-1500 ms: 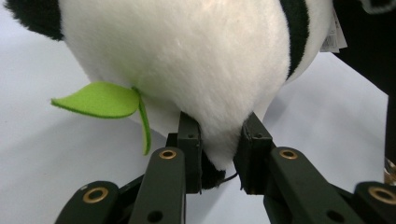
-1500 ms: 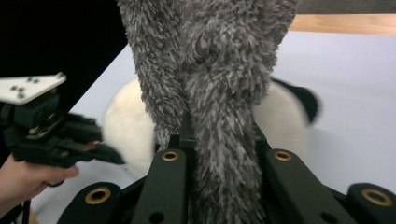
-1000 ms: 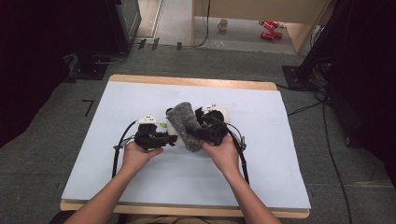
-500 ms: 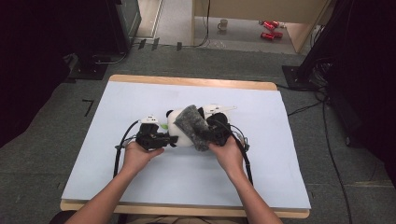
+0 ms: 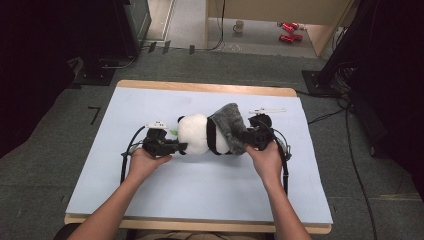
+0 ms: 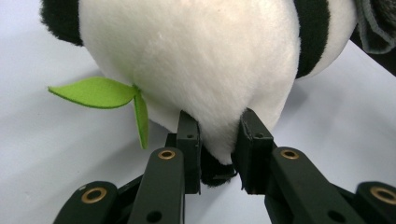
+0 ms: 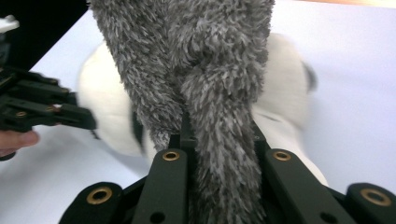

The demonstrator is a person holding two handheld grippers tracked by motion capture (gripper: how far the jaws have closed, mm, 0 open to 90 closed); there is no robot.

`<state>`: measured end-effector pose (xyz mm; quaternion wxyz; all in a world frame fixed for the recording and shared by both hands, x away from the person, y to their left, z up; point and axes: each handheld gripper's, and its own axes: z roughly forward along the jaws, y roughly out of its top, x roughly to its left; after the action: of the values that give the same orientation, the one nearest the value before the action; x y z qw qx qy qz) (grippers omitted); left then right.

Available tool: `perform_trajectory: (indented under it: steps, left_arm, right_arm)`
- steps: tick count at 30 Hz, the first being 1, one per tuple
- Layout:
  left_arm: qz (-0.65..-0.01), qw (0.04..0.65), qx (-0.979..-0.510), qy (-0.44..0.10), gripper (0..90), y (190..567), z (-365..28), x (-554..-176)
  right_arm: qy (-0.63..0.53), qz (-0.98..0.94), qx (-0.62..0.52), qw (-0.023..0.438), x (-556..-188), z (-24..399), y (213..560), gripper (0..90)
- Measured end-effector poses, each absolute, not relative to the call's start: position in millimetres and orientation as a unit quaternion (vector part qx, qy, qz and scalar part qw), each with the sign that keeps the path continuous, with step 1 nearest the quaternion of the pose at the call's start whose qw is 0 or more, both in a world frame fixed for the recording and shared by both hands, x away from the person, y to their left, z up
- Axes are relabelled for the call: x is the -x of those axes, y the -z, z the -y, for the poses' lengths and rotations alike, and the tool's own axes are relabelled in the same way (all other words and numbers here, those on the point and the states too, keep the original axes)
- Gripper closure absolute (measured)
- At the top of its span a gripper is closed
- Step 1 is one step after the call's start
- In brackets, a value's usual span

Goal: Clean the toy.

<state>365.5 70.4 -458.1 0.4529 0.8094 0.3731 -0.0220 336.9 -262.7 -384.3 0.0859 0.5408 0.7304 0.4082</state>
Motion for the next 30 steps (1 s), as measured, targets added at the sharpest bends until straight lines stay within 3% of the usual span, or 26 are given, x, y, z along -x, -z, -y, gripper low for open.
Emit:
perform_trajectory:
  steps: [12, 19, 30]
  left_arm:
    - [-0.374, 0.452, -0.810, 0.029, 74.2, 460, -72, -370]
    - [-0.378, 0.459, -0.804, 0.027, 73.9, 459, -71, -367]
    - [-0.389, 0.475, -0.789, 0.004, 73.7, 460, -64, -355]
  right_arm:
    - [-0.403, -0.708, -0.570, 0.105, -333, 289, 388, 78.0]
    - [-0.435, -0.729, -0.519, 0.095, -326, 250, 366, 78.0]
    - [-0.417, -0.777, -0.468, 0.058, -331, 184, 388, 77.9]
